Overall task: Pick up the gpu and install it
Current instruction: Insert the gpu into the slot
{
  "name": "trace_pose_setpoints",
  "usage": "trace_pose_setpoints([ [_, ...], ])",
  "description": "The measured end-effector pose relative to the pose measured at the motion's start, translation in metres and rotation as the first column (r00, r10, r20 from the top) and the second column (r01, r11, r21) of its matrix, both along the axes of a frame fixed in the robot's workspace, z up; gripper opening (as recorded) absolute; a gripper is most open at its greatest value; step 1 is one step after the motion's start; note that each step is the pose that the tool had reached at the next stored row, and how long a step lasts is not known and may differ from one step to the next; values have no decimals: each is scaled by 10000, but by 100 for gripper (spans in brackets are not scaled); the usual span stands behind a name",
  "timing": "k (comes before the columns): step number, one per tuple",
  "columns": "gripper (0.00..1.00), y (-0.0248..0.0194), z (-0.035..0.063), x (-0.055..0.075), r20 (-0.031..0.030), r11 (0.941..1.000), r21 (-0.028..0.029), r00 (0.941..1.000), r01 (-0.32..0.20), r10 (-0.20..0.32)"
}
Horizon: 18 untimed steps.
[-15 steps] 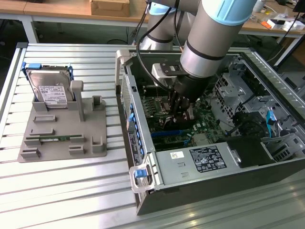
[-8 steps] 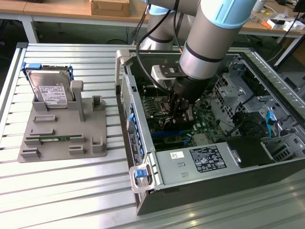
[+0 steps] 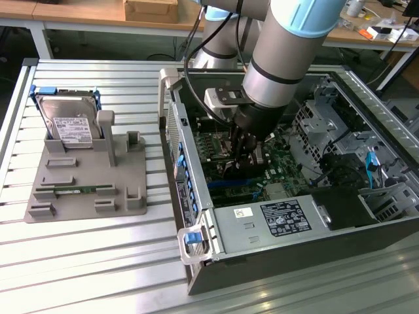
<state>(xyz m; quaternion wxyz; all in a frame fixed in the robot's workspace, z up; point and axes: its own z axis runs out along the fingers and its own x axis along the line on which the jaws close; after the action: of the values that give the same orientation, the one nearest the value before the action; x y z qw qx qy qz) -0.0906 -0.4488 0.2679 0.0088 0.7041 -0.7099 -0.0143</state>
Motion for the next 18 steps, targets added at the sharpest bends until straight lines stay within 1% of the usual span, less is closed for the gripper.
trace_pose_setpoints([
  [7,26,0,-32,-1,0,10000,2,10000,0,0],
  [13,26,-1,-32,-1,1,10000,3,10000,1,-1],
  [18,26,-2,-7,-1,2,10000,1,10000,16,-16],
])
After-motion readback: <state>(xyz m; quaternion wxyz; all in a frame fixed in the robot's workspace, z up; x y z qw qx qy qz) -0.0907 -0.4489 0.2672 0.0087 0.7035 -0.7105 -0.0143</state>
